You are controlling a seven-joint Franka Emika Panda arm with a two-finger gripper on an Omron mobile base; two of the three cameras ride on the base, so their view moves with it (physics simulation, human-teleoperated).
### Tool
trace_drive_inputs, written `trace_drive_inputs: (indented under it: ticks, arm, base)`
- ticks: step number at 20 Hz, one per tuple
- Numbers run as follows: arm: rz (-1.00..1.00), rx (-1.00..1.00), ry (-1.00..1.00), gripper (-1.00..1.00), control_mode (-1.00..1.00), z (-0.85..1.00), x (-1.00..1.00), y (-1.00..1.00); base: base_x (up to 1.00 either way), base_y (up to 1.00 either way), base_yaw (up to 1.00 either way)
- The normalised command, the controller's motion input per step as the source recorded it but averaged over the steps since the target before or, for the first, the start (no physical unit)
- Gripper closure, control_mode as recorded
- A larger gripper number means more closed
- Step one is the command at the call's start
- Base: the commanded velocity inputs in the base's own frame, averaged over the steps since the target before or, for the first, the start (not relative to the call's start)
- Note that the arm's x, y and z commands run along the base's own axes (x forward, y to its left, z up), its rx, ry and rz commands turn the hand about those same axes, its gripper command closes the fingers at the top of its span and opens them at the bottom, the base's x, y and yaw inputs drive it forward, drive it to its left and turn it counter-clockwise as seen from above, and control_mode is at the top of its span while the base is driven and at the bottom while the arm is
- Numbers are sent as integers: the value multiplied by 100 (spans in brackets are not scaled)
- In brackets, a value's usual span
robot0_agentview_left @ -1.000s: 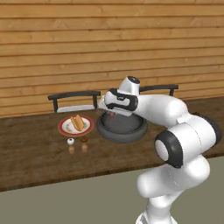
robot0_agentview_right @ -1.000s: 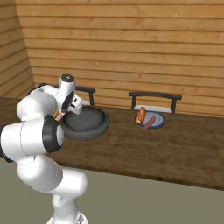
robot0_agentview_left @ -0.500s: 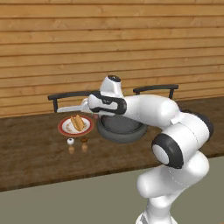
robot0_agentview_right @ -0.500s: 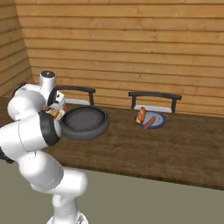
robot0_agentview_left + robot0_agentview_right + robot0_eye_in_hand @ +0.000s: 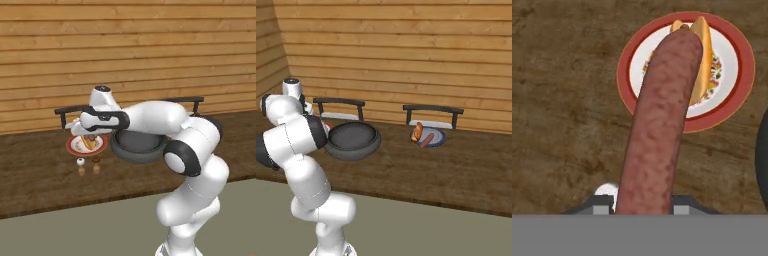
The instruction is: Place one bun and one sausage from the bowl on each plate.
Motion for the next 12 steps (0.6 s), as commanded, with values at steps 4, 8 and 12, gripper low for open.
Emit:
trace_drive_inputs:
  ticks: [4,8,12]
  arm:
    - [8,-3,0,100,-100,-40,9,31]
    - [0,0,0,100,-100,-17,51,3]
    - [0,0,0,100,-100,-17,63,0]
  base:
    - [0,0,0]
    - [0,0,0]
    - [0,0,0]
